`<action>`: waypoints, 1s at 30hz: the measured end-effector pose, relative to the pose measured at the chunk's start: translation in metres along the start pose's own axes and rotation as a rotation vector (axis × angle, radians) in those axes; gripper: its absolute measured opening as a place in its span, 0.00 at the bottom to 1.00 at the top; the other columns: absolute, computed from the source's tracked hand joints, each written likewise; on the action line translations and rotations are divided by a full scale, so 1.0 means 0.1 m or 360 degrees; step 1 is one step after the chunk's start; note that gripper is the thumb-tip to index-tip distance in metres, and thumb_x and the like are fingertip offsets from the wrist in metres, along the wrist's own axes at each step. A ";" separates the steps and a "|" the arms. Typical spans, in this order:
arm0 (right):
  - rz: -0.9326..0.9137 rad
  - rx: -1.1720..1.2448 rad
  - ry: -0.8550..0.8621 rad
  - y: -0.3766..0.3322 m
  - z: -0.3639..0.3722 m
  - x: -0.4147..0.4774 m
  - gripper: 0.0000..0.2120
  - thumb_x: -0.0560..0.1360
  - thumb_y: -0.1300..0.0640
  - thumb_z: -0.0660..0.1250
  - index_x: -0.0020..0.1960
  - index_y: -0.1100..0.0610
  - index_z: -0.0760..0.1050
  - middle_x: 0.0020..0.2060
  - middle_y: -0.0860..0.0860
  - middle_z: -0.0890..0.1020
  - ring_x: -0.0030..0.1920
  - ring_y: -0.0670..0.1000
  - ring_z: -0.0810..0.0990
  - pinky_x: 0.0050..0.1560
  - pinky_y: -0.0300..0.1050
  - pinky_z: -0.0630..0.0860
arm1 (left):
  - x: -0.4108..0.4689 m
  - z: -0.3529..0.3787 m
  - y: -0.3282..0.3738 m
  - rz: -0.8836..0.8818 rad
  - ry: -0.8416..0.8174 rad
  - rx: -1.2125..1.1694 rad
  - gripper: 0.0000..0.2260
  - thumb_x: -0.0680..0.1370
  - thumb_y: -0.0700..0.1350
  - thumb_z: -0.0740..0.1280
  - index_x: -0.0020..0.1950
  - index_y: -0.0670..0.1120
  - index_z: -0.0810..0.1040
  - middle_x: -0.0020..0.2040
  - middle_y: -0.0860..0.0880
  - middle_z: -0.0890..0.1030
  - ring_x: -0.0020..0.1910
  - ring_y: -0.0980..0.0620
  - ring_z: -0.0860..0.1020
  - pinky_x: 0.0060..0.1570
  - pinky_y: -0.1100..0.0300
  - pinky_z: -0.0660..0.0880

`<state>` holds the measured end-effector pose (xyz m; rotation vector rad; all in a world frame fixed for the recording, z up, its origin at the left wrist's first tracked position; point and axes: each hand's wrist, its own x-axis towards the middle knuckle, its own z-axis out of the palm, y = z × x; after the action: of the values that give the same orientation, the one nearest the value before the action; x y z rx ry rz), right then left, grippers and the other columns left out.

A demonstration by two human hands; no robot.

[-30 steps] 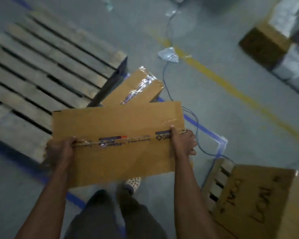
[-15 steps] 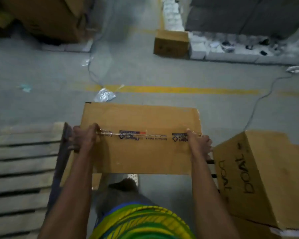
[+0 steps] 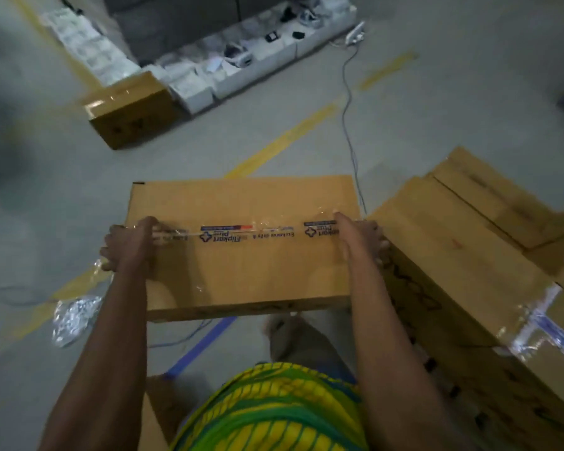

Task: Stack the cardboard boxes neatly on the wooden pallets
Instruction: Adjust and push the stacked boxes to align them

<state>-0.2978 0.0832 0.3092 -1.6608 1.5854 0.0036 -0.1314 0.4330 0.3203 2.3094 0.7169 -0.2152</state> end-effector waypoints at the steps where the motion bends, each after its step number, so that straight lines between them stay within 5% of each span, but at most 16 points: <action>1: -0.0011 0.0010 0.0008 -0.22 0.07 0.16 0.45 0.69 0.30 0.67 0.75 0.57 0.64 0.75 0.53 0.66 0.73 0.60 0.61 0.66 0.64 0.62 | 0.18 0.09 0.19 -0.0008 -0.0018 -0.0017 0.37 0.65 0.64 0.67 0.67 0.42 0.74 0.67 0.38 0.75 0.68 0.35 0.70 0.67 0.37 0.64; 9: -0.0122 -0.0122 0.0118 -2.02 0.27 1.24 0.44 0.65 0.32 0.67 0.73 0.56 0.65 0.71 0.52 0.67 0.70 0.60 0.64 0.64 0.63 0.62 | 1.00 0.77 1.87 -0.0019 0.0029 -0.0049 0.35 0.63 0.62 0.67 0.65 0.43 0.75 0.66 0.41 0.76 0.67 0.37 0.69 0.65 0.38 0.65; 15: 0.0078 -0.0044 0.0296 -2.61 0.27 2.10 0.40 0.68 0.34 0.67 0.71 0.58 0.66 0.70 0.53 0.68 0.70 0.60 0.63 0.66 0.63 0.62 | 1.46 1.56 2.95 0.0099 -0.0110 0.0015 0.37 0.64 0.61 0.67 0.69 0.46 0.71 0.69 0.43 0.73 0.70 0.38 0.67 0.66 0.40 0.63; 30: 0.0731 0.0405 0.0660 -3.70 -0.06 4.03 0.54 0.64 0.23 0.63 0.77 0.59 0.61 0.76 0.57 0.67 0.75 0.62 0.64 0.72 0.67 0.59 | 2.12 4.15 6.35 0.0799 -0.0595 0.0473 0.37 0.67 0.58 0.67 0.72 0.42 0.67 0.72 0.42 0.70 0.71 0.37 0.66 0.66 0.40 0.61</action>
<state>0.0898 -0.3024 0.3040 -1.1189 2.1514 -0.3101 0.4138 -0.1355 0.3062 2.5391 -0.0944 -0.5275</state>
